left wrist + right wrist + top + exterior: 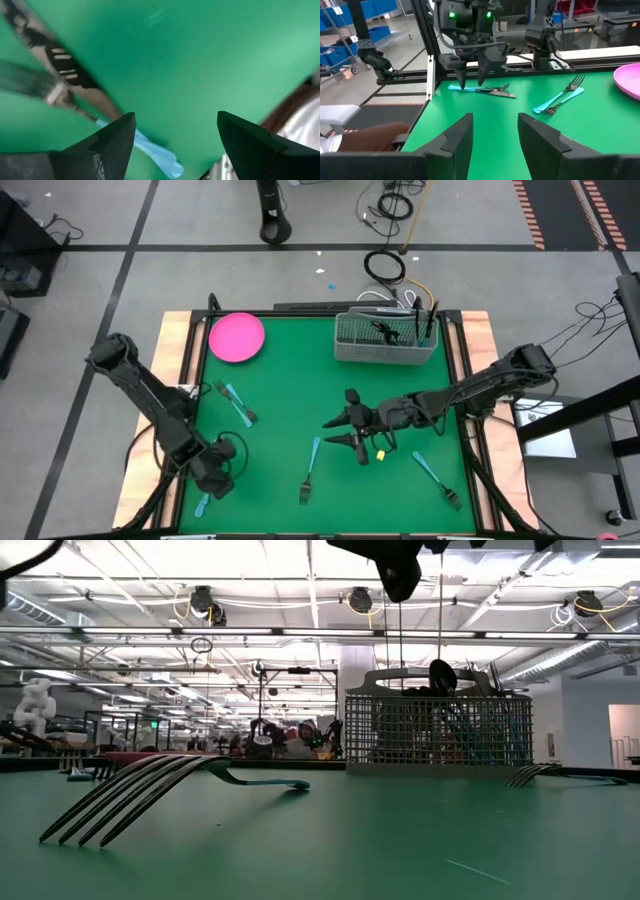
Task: Sort silverware
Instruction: Put the black knife into the cutlery rack with the other black knives
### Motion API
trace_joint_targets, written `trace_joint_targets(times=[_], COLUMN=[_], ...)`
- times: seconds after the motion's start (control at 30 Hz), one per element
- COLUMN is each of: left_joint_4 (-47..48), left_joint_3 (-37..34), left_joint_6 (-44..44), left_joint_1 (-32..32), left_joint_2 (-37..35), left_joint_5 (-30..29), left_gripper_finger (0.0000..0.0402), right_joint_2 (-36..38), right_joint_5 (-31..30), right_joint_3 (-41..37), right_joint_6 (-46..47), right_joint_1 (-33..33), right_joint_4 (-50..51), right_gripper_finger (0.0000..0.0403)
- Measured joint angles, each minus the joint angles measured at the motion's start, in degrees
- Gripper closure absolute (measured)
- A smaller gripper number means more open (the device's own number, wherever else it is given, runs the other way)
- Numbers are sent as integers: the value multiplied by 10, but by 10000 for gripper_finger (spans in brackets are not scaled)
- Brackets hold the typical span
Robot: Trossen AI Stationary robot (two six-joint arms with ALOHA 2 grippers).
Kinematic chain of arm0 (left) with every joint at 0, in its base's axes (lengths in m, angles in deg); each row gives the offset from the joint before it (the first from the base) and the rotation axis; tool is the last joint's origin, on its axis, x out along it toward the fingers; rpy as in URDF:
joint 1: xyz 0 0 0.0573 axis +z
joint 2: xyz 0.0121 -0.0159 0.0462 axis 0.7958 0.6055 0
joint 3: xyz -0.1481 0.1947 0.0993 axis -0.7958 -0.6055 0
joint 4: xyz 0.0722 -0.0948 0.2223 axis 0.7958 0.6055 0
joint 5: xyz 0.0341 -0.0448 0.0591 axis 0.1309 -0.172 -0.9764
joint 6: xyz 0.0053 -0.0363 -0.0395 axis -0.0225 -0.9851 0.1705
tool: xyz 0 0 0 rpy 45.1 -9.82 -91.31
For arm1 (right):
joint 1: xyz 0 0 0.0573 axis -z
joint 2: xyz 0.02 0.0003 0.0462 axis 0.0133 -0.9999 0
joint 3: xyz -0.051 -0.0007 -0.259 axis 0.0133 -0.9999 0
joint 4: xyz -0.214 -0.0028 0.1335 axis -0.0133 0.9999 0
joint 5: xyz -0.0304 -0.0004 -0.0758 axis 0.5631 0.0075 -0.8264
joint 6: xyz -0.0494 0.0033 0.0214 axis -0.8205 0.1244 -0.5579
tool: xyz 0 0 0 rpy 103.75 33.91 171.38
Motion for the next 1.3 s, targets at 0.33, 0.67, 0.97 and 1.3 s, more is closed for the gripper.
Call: trace_joint_targets(times=[0.33,0.67,0.97,1.3], left_joint_4=[-35,-7,22,24], left_joint_3=[3,17,17,22], left_joint_6=[-47,-25,-11,1], left_joint_1=[-33,-34,-31,-33], left_joint_2=[75,87,86,86], left_joint_5=[33,28,34,46], left_gripper_finger=[118,118,118,118], right_joint_2=[0,0,0,0], right_joint_5=[-7,-50,-50,-50], right_joint_3=[0,0,0,0], right_joint_6=[2,2,1,14], right_joint_1=[-23,-46,-51,-51], right_joint_4=[-6,-5,5,11], right_gripper_finger=[259,259,259,259])
